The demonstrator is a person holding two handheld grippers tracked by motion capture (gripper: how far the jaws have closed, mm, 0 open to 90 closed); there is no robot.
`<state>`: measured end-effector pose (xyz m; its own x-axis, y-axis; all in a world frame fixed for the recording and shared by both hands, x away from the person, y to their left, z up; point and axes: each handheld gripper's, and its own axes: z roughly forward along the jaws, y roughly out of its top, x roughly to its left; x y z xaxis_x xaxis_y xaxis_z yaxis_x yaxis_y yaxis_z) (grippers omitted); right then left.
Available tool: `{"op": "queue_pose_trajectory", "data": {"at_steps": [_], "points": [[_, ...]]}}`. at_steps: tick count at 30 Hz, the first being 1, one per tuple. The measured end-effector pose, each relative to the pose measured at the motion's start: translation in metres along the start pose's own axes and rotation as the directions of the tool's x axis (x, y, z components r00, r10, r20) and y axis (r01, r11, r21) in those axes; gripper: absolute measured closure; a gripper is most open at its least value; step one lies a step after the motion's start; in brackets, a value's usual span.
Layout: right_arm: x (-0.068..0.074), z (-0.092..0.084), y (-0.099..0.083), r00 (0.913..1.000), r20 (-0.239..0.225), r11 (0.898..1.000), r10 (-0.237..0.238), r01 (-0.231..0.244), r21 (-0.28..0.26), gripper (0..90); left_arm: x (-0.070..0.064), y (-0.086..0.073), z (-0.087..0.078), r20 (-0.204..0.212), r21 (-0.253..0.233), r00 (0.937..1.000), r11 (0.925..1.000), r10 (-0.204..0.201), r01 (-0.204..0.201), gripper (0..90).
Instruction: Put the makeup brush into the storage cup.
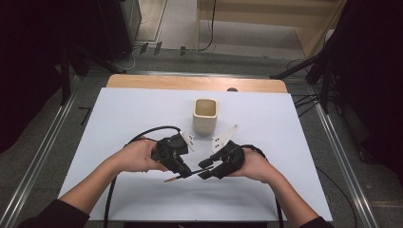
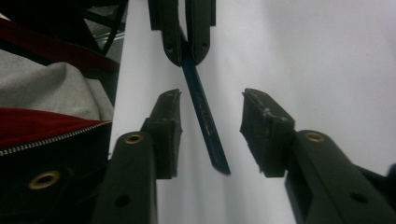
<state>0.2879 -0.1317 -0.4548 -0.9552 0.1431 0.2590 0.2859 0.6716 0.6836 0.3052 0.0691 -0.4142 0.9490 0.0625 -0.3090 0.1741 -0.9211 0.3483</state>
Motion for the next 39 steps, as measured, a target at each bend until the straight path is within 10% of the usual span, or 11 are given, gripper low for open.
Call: {"op": "queue_pose_trajectory", "data": {"at_steps": [9, 27, 39], "points": [[0.0, 0.004, 0.004, 0.9992, -0.039, 1.0, 0.005, -0.004, 0.018, 79.2, 0.0, 0.001, 0.001, -0.014, 0.005, 0.9996, 0.9997, 0.025, -0.025, 84.2], [0.0, 0.004, 0.004, 0.9946, -0.103, 1.0, -0.016, 0.017, 0.01, 85.0, 0.001, 0.0, -0.001, 0.03, -0.007, 0.9991, 0.9995, 0.029, -0.029, 81.9], [-0.003, -0.01, -0.005, 0.998, -0.055, 0.999, 0.031, -0.033, -0.027, 84.9, 0.009, -0.007, -0.014, -0.026, -0.139, 0.9996, 0.9902, 0.014, -0.018, 44.5]]}}
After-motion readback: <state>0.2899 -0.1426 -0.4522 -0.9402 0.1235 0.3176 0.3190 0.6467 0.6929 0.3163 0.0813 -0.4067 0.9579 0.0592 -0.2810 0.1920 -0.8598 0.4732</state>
